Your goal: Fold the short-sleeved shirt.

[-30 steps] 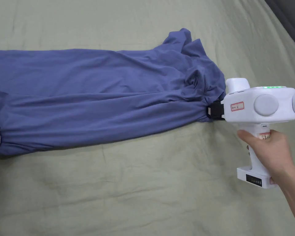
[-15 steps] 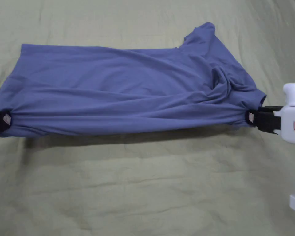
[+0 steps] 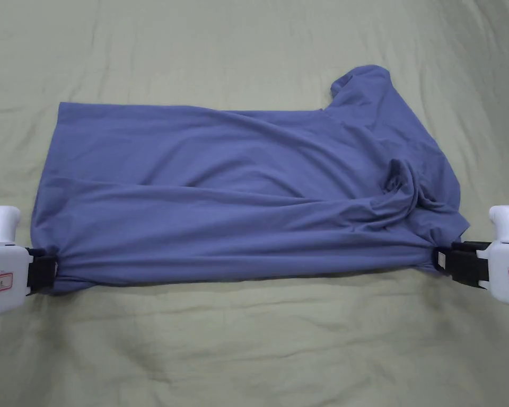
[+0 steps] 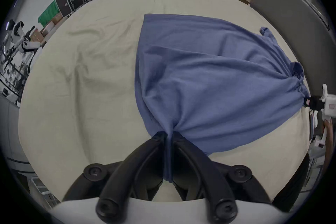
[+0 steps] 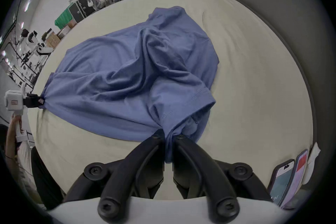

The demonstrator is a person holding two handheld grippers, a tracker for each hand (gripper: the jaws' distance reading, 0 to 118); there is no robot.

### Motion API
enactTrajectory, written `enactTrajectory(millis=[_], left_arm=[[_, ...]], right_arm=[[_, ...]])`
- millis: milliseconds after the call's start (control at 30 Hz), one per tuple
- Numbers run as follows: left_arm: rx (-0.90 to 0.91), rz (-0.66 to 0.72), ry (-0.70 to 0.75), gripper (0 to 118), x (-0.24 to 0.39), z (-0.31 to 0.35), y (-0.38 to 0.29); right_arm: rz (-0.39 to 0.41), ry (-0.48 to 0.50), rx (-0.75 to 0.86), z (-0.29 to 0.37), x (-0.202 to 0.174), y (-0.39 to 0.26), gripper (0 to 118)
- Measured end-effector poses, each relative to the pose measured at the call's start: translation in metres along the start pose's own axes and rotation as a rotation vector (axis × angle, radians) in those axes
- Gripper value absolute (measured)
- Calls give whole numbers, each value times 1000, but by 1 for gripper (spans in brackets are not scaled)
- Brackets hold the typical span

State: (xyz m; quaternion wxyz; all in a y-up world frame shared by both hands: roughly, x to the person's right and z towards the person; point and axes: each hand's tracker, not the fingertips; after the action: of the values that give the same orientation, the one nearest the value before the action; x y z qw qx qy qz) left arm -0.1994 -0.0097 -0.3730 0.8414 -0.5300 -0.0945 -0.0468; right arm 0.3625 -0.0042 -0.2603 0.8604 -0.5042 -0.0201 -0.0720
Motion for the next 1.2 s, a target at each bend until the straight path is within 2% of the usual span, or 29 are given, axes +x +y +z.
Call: enactTrajectory(millis=[33, 67, 133, 167, 267, 367, 400, 433, 467, 500, 533, 567, 733, 967, 1000, 1033, 1067, 1100, 1133, 1167, 1200], left_arm=[[2, 36, -14, 68, -3, 2, 0], [6, 62, 6, 85, -6, 5, -1], [19, 77, 13, 86, -13, 21, -4], [65, 103, 8, 86, -15, 36, -8], [191, 196, -7, 86, -16, 84, -24], [333, 212, -20, 85, -4, 130, -41], [374, 183, -29, 71, 0, 141, -47], [390, 151, -3, 32, 7, 150, -50], [384, 131, 51, 0, 14, 152, -49], [434, 134, 119, 0, 18, 153, -50], [373, 95, 97, 0, 20, 153, -49], [325, 69, 79, 0, 23, 151, -45], [382, 61, 46, 0, 30, 153, -27], [375, -3, 19, 0, 21, 102, 77], [380, 17, -6, 3, 17, 90, 96], [371, 44, -25, 26, 14, 77, 116], [348, 86, -43, 61, 9, 59, 138], [323, 111, -53, 61, 4, 40, 159], [283, 140, -75, 72, -2, 16, 180], [208, 141, -76, 89, -6, -5, 196], [191, 158, -71, 91, -8, -25, 210]], right_arm=[[-11, -16, -14, 0, -1, 1, 97], [-14, -75, -52, 3, -2, 0, 116], [36, -104, -40, 11, -7, -6, 118], [20, -100, 22, 26, -9, -9, 118], [-65, -87, 69, 56, -19, -18, 118], [-63, -64, 129, 86, -36, -26, 117], [-57, -62, 149, 92, -43, -28, 109], [-50, -48, 171, 98, -49, -31, 86], [-46, -35, 168, 98, -54, -31, 35], [-53, -34, 179, 95, -58, -33, 2], [-50, -62, 230, 96, -61, -35, 2], [-33, -61, 202, 95, -64, -33, 2], [-37, -21, 219, 95, -63, -27, 2], [12, -31, 234, 91, -64, 1, 2], [16, -30, 239, 90, -66, 4, 2], [20, -31, 242, 88, -66, 10, 2], [23, -32, 244, 86, -66, 16, 2], [27, -31, 243, 84, -66, 21, 2], [32, -31, 243, 81, -68, 24, 2], [36, -33, 243, 78, -68, 28, 2], [37, -35, 241, 75, -68, 32, 2]])
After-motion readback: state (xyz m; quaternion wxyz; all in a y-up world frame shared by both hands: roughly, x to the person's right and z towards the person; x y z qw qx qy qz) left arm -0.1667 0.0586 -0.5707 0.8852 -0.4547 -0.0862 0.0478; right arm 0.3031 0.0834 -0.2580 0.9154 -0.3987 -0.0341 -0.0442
